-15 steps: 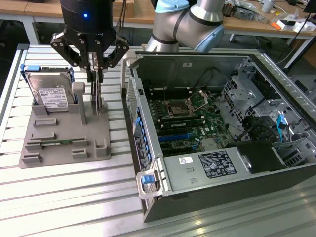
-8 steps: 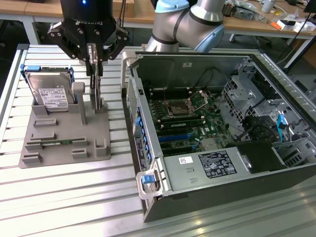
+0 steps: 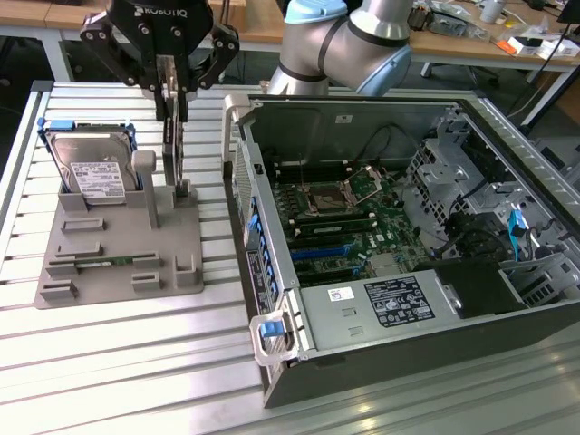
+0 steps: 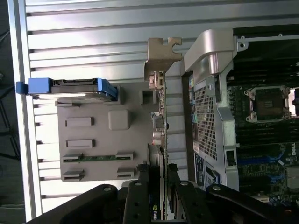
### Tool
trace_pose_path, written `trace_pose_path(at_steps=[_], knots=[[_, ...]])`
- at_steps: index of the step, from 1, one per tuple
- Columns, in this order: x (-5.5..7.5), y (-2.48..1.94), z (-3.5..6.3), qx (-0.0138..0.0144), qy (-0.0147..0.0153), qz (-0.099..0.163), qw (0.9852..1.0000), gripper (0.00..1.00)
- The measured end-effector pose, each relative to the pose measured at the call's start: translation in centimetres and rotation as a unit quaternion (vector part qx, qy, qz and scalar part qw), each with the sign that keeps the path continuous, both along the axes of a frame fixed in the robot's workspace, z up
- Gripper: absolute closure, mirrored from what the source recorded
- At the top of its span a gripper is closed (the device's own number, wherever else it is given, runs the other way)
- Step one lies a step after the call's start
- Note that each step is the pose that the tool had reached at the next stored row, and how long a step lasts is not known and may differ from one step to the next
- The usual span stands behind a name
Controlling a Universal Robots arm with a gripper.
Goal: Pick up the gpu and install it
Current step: 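Pick up the gpu and move the gpu toward the slot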
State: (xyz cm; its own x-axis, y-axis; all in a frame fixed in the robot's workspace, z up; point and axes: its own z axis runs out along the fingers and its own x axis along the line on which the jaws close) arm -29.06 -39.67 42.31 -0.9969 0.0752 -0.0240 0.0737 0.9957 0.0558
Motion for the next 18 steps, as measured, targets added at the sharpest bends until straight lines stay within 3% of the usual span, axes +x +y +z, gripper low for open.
trace_pose_path(at_steps=[3,9,15,18], knots=[[0.0,0.00,0.64,0.0001,0.0000,0.000,1.0000,0.74],[0.0,0.00,2.84,0.0002,0.0000,0.000,1.0000,0.74],[0.0,0.00,2.94,0.0001,0.0001,0.000,1.0000,0.74],[0.7,0.00,2.92,-0.0009,0.0000,0.000,1.0000,0.74]])
